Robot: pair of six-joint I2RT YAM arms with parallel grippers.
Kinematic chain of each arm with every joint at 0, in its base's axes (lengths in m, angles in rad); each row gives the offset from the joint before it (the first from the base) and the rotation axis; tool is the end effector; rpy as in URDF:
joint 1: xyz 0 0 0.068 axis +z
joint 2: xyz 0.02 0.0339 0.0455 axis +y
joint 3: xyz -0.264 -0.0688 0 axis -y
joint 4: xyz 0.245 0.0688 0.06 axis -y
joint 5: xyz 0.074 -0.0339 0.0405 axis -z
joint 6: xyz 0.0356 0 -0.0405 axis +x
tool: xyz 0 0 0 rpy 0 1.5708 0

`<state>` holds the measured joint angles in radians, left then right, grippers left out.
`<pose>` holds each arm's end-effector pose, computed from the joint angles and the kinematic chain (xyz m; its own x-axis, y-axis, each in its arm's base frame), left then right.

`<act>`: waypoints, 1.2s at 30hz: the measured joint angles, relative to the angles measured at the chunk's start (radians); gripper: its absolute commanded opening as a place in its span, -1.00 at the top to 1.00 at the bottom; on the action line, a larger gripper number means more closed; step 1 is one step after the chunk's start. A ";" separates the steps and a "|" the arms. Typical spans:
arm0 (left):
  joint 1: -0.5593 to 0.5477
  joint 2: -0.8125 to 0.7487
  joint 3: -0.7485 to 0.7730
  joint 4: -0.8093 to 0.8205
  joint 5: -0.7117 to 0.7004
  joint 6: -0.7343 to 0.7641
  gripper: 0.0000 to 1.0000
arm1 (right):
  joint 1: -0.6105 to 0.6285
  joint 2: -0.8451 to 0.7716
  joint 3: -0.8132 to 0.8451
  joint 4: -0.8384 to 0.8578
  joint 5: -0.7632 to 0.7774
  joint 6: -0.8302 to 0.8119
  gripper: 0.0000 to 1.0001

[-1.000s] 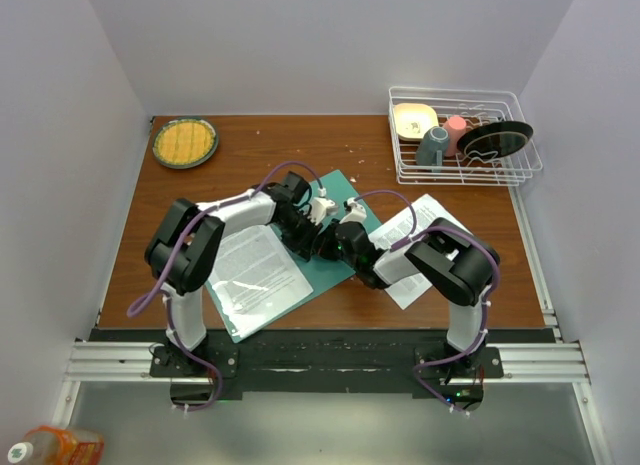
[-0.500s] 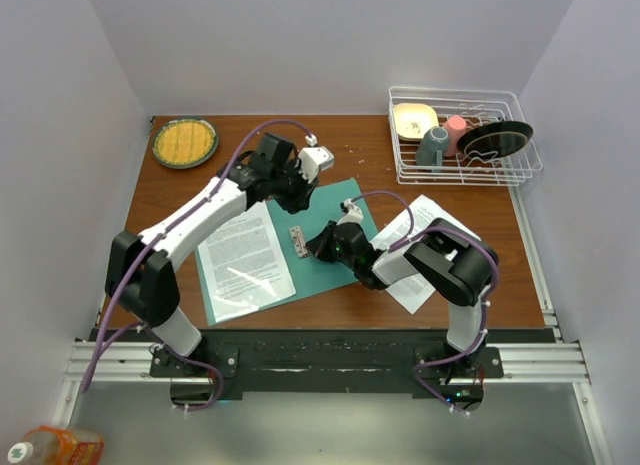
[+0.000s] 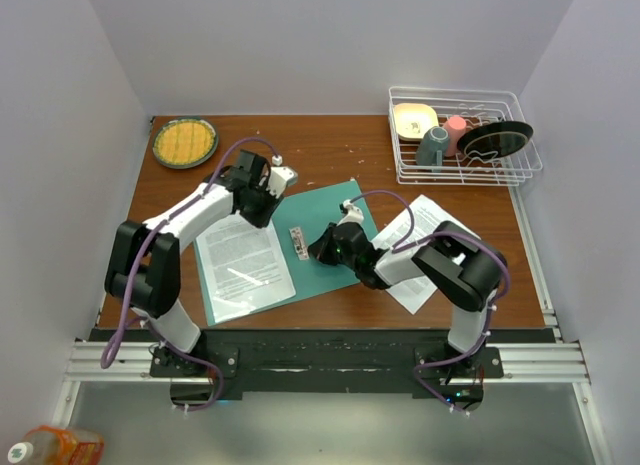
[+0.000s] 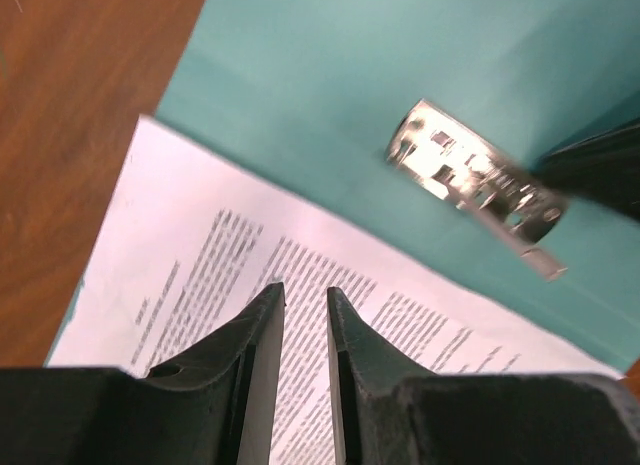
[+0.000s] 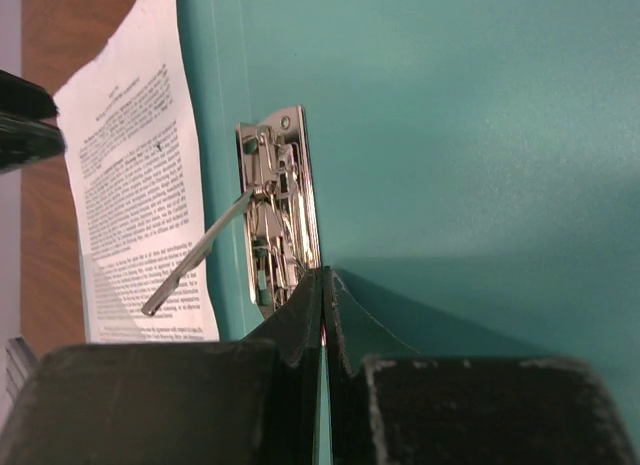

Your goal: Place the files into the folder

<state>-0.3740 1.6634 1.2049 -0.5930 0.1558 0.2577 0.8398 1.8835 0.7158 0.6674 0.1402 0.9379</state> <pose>0.3190 -0.1311 0.2270 -0.6712 0.5339 -0.5142 0.6243 0.7812 -0.0038 0.2363 0.2560 0.1105 -0.7178 0.3954 -0.5730 -0.1294 0.7330 0.6678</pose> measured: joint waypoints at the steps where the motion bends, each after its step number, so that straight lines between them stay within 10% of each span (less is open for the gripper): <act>1: 0.006 0.005 -0.020 -0.002 -0.018 0.005 0.43 | 0.003 -0.016 -0.005 -0.025 0.002 -0.006 1.00; 36: -0.016 0.195 -0.008 0.052 -0.115 0.024 0.54 | 0.082 -0.188 -0.012 -0.330 -0.038 -0.201 1.00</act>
<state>-0.3897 1.8584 1.1965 -0.5407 0.0406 0.2813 0.9222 1.6955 0.7036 0.3370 0.1020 0.7364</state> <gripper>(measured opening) 0.233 0.007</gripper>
